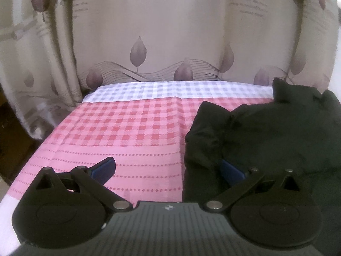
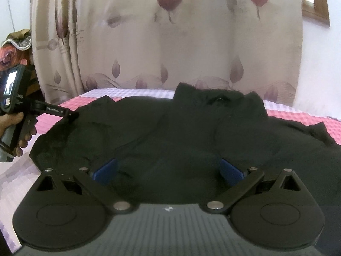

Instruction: Fold large clothes

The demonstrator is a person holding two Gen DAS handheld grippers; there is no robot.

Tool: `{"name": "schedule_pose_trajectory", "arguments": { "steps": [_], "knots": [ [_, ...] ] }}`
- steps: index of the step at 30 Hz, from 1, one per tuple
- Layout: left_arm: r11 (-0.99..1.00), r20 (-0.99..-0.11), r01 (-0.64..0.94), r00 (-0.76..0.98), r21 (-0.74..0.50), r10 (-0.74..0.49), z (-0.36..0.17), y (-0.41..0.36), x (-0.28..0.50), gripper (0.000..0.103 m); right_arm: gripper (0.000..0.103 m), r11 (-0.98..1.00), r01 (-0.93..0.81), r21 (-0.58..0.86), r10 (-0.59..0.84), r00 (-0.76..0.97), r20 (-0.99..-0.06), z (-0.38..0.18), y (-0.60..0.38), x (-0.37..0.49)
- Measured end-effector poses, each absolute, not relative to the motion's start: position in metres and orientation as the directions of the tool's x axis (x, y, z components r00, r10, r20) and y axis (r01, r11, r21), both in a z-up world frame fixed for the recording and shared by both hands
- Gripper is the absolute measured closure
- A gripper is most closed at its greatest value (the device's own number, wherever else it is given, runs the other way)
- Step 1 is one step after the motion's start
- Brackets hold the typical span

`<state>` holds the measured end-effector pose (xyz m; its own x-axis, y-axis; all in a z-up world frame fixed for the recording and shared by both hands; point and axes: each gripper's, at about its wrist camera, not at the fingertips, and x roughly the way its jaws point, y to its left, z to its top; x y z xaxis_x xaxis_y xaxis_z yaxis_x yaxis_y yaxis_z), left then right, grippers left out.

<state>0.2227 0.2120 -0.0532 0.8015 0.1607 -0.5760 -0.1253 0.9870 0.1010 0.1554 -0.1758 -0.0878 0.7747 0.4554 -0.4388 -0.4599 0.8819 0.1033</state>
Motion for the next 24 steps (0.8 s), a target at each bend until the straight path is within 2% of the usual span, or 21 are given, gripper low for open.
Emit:
{"name": "schedule_pose_trajectory", "arguments": {
  "steps": [6,8,10,15,19,24],
  "knots": [
    [0.995,-0.578,0.006,0.814,0.103,0.055,-0.058,0.214,0.23,0.0,0.0,0.878,-0.463,0.119,0.467,0.776,-0.425,-0.089,-0.179,0.16],
    [0.994,-0.59,0.084,0.807,0.072,-0.025,-0.059,0.218,0.235,0.005,0.0,0.881,-0.454,0.132,0.464,0.781,-0.419,-0.089,-0.183,0.162],
    [0.986,-0.616,0.165,0.777,-0.003,-0.131,-0.06,0.227,0.242,0.016,0.0,0.882,-0.446,0.149,0.465,0.78,-0.418,-0.089,-0.186,0.164],
    [0.923,-0.665,0.238,0.64,-0.304,-0.384,-0.076,0.263,0.27,0.019,0.0,0.881,-0.44,0.171,0.469,0.777,-0.42,-0.093,-0.192,0.168],
    [0.837,-0.618,0.336,0.565,-0.433,-0.546,-0.088,0.281,0.282,0.019,0.0,0.876,-0.45,0.174,0.48,0.773,-0.415,-0.094,-0.192,0.169],
    [0.693,-0.564,0.417,0.403,-0.588,-0.721,-0.095,0.275,0.303,0.009,0.0,0.848,-0.484,0.217,0.53,0.756,-0.386,-0.091,-0.197,0.176]
  ]
}}
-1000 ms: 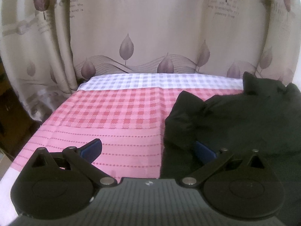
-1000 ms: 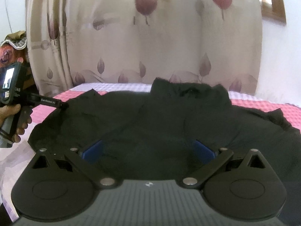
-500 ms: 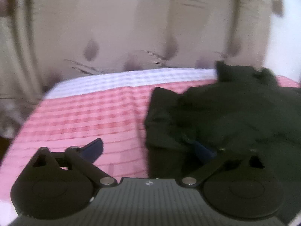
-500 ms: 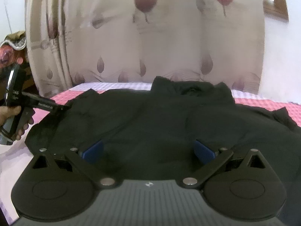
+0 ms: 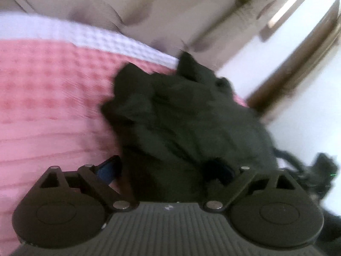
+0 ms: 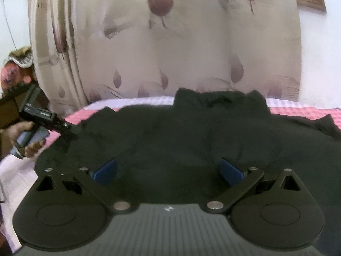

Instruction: Fold large clothes

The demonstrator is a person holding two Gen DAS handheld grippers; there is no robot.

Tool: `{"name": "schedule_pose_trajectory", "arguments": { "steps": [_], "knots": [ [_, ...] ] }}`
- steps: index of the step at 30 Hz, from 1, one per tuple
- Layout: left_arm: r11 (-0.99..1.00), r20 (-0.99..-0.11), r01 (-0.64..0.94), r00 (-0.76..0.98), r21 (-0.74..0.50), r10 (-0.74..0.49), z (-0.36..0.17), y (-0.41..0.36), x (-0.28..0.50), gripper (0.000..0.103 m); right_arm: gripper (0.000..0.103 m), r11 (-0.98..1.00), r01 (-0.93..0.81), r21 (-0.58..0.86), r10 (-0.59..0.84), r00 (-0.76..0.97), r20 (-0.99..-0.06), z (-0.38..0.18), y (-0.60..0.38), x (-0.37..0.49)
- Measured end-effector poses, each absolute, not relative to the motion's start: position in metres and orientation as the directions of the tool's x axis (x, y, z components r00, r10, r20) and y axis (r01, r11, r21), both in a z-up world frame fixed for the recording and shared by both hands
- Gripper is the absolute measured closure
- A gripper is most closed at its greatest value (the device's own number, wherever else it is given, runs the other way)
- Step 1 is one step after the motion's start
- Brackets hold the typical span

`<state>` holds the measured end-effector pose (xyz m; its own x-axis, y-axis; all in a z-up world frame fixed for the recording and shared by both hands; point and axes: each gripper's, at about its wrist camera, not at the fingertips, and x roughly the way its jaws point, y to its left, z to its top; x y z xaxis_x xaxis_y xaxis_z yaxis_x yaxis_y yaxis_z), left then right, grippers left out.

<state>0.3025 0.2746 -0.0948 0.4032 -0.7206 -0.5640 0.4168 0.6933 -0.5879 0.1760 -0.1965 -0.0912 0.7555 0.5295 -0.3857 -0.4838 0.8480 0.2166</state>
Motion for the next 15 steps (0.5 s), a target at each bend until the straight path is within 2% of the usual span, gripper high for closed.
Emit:
{"name": "schedule_pose_trajectory", "arguments": {
  "steps": [1,3,5,7,9,10,12,15],
  "knots": [
    [0.671,-0.561,0.444,0.369,-0.594,-0.741,-0.095,0.265,0.305,0.004,0.0,0.846,-0.486,0.22,0.533,0.755,-0.381,-0.091,-0.197,0.178],
    [0.664,-0.569,0.512,0.356,-0.545,-0.742,-0.095,0.245,0.305,0.002,0.0,0.852,-0.479,0.211,0.523,0.762,-0.382,-0.091,-0.196,0.184],
    [0.653,-0.541,0.523,0.374,-0.548,-0.753,-0.101,0.243,0.304,0.01,0.001,0.853,-0.478,0.212,0.522,0.765,-0.377,-0.092,-0.197,0.188],
    [0.638,-0.493,0.477,0.406,-0.604,-0.77,-0.111,0.257,0.306,0.046,0.008,0.86,-0.471,0.193,0.509,0.772,-0.381,-0.091,-0.197,0.189],
    [0.615,-0.45,0.461,0.425,-0.64,-0.786,-0.117,0.265,0.299,0.053,0.053,0.874,-0.468,0.13,0.479,0.782,-0.4,-0.091,-0.195,0.188],
    [0.615,-0.438,0.47,0.438,-0.633,-0.785,-0.118,0.265,0.293,0.057,0.06,0.881,-0.463,0.094,0.459,0.789,-0.409,-0.09,-0.194,0.188],
    [0.616,-0.425,0.484,0.453,-0.621,-0.784,-0.115,0.264,0.285,0.063,0.082,0.885,-0.458,0.081,0.449,0.794,-0.41,-0.087,-0.198,0.187],
    [0.626,-0.419,0.489,0.473,-0.607,-0.775,-0.11,0.263,0.277,0.067,0.09,0.888,-0.458,0.048,0.435,0.801,-0.412,-0.084,-0.198,0.185]
  ]
}}
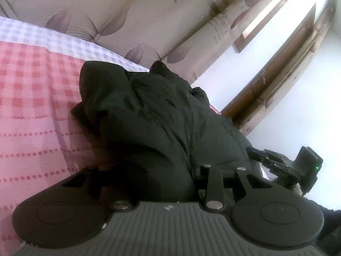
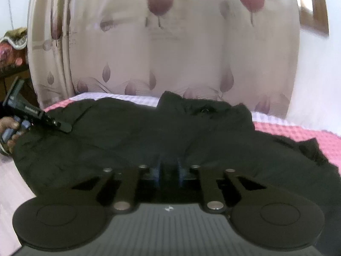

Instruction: Fold large clothes

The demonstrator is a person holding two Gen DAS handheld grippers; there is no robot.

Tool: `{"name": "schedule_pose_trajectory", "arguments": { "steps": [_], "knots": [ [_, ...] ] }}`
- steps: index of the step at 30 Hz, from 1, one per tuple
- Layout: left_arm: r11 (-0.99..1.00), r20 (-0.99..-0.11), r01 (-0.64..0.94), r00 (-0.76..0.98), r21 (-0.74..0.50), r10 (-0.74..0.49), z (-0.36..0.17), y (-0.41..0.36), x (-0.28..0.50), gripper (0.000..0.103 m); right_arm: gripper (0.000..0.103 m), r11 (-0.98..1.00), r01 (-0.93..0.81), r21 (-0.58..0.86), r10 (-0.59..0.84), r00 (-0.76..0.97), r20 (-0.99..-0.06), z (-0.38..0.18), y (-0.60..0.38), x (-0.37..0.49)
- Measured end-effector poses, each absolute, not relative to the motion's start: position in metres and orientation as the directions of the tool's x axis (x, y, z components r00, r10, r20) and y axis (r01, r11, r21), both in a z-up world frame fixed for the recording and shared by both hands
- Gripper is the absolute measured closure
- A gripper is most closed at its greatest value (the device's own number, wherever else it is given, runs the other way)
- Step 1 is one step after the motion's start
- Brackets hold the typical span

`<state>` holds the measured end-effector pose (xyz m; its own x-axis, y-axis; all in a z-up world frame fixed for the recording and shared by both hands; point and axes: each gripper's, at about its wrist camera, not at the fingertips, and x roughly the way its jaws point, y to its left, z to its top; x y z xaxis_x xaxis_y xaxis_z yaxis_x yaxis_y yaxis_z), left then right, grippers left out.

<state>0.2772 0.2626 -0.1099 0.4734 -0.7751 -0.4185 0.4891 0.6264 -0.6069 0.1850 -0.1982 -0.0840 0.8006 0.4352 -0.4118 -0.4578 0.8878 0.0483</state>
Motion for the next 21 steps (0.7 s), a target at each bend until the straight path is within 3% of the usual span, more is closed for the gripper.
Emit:
{"name": "schedule_pose_trajectory", "arguments": {
  "steps": [13,21],
  "knots": [
    [0.711,-0.487,0.29,0.564,-0.64,-0.668,-0.032,0.239,0.246,0.077,0.096,0.888,-0.452,-0.085,0.371,0.813,-0.448,-0.107,-0.176,0.198],
    [0.728,-0.538,0.242,0.535,-0.641,-0.651,0.05,0.171,0.237,0.077,0.097,0.909,-0.417,0.019,0.374,0.793,-0.48,-0.122,-0.177,0.214]
  ]
}}
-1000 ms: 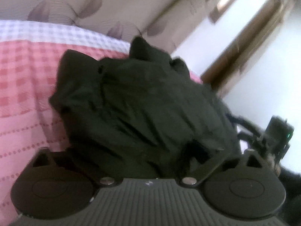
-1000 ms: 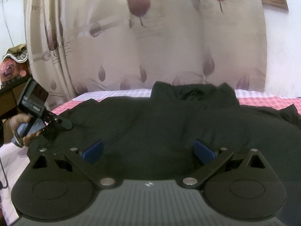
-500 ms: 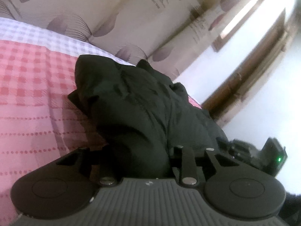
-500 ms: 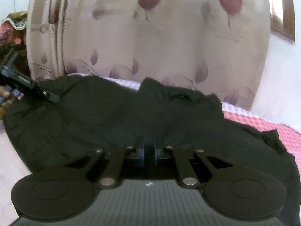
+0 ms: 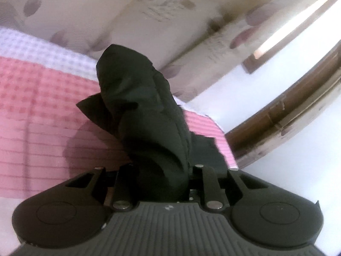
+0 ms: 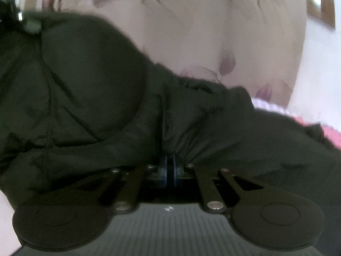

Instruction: Fold large clothes

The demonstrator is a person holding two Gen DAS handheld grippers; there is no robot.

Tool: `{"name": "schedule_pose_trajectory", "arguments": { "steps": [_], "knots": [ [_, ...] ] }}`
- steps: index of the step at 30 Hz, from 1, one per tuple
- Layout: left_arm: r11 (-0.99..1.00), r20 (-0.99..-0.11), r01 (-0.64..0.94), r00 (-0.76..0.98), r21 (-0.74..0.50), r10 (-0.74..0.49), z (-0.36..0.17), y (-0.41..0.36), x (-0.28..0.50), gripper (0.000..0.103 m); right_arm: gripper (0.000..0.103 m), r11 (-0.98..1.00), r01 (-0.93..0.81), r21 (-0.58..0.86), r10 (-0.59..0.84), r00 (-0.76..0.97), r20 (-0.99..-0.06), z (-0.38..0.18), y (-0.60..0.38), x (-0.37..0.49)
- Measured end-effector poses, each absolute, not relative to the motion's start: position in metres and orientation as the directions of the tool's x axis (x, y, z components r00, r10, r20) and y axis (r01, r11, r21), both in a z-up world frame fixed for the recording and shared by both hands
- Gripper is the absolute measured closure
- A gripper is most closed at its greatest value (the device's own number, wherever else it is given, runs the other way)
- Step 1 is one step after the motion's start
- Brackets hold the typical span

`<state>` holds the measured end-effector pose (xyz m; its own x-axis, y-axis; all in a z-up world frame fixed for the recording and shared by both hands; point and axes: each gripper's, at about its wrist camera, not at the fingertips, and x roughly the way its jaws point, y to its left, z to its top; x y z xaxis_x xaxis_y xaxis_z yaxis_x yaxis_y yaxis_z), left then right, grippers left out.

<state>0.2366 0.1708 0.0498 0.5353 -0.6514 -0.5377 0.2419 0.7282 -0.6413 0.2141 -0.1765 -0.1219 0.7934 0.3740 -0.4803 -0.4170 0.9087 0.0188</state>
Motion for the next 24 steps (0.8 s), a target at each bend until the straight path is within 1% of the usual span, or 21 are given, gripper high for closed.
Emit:
{"name": "schedule_pose_trajectory", "arguments": {
  "steps": [3,6,9,12,14,16,19,21,23,24],
  "knots": [
    [0.726,-0.542,0.254,0.521,-0.639,-0.66,0.077,0.129,0.239,0.077,0.097,0.911,-0.402,0.094,0.394,0.78,-0.485,-0.125,-0.184,0.219],
    [0.71,-0.532,0.273,0.504,-0.649,-0.68,0.095,0.079,0.247,0.077,0.097,0.893,-0.377,0.247,0.451,0.746,-0.491,-0.127,-0.2,0.228],
    [0.692,-0.526,0.302,0.475,-0.656,-0.705,0.104,0.021,0.256,0.078,0.097,0.842,-0.354,0.408,0.526,0.706,-0.474,-0.131,-0.22,0.234],
    [0.678,-0.535,0.314,0.434,-0.664,-0.725,0.097,-0.033,0.261,0.078,0.097,0.722,-0.305,0.621,0.631,0.658,-0.411,-0.139,-0.253,0.238],
    [0.66,-0.532,0.323,0.405,-0.678,-0.744,0.088,-0.064,0.263,0.079,0.097,0.654,-0.285,0.701,0.661,0.665,-0.347,-0.139,-0.277,0.228],
    [0.641,-0.528,0.332,0.373,-0.692,-0.763,0.079,-0.092,0.266,0.079,0.097,0.63,-0.288,0.721,0.669,0.672,-0.316,-0.139,-0.296,0.214],
    [0.618,-0.522,0.339,0.336,-0.71,-0.784,0.057,-0.129,0.271,0.08,0.097,0.618,-0.318,0.719,0.697,0.645,-0.313,-0.145,-0.311,0.202],
    [0.586,-0.503,0.345,0.305,-0.733,-0.809,0.036,-0.149,0.278,0.08,0.097,0.577,-0.316,0.753,0.722,0.628,-0.29,-0.151,-0.323,0.196],
    [0.542,-0.46,0.365,0.29,-0.757,-0.839,0.015,-0.162,0.283,0.08,0.096,0.544,-0.311,0.78,0.731,0.632,-0.258,-0.153,-0.338,0.187],
    [0.535,-0.453,0.376,0.29,-0.756,-0.843,0.006,-0.167,0.286,0.08,0.096,0.539,-0.309,0.784,0.727,0.641,-0.247,-0.153,-0.347,0.181]
  ]
}}
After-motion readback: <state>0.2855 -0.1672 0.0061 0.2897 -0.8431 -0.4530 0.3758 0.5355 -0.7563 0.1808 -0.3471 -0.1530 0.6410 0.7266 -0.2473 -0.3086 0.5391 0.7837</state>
